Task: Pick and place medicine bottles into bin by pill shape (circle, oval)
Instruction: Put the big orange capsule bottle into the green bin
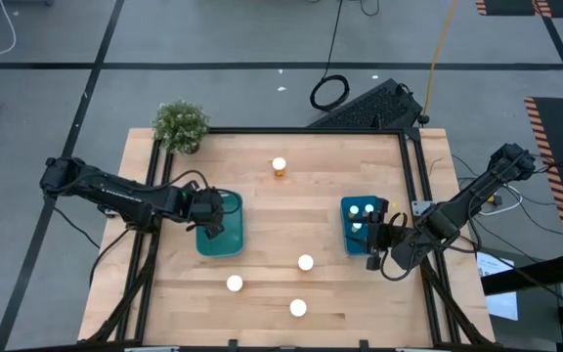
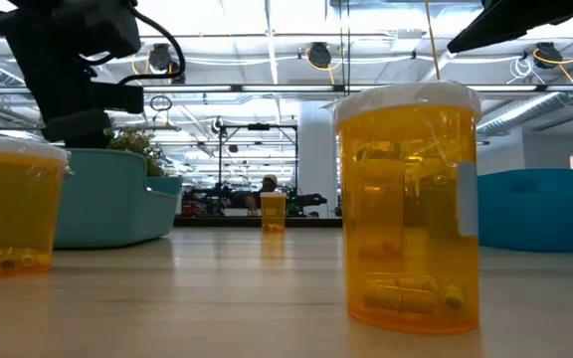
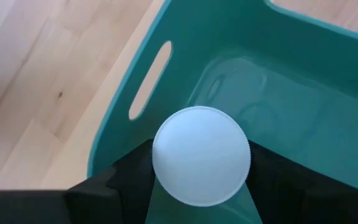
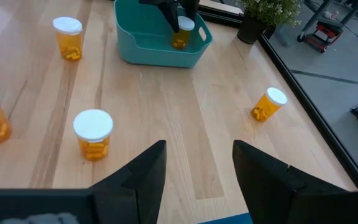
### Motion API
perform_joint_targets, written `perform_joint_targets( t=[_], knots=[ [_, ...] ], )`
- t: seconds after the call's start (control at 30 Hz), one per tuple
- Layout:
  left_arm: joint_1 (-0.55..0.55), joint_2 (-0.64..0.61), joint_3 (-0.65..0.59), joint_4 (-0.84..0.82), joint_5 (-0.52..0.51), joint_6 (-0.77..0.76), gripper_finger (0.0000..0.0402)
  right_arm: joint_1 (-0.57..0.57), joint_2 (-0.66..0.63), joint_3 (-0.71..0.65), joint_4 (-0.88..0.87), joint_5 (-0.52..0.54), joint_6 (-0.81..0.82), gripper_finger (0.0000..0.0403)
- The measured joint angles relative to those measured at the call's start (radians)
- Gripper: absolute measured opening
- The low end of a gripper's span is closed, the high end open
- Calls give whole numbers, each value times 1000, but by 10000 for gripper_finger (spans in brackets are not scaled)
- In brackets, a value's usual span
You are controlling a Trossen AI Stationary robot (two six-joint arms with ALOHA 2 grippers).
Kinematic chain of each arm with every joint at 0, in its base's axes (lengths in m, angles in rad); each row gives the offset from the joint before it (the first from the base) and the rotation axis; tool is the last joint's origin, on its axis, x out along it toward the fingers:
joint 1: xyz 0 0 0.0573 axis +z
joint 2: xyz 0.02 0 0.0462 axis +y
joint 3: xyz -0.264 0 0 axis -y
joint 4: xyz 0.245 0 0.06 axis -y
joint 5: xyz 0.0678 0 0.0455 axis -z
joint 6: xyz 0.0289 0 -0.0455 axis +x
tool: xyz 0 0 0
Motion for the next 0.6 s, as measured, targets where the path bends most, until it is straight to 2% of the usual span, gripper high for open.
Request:
perform_joint_targets(
  t=[0.37,0.6],
  knots=[
    [0,0,0,4,0,13,232,0,0,0,0,0,0,180],
    [0,0,0,3,1,16,286,0,0,0,0,-1,0,180]
  ],
)
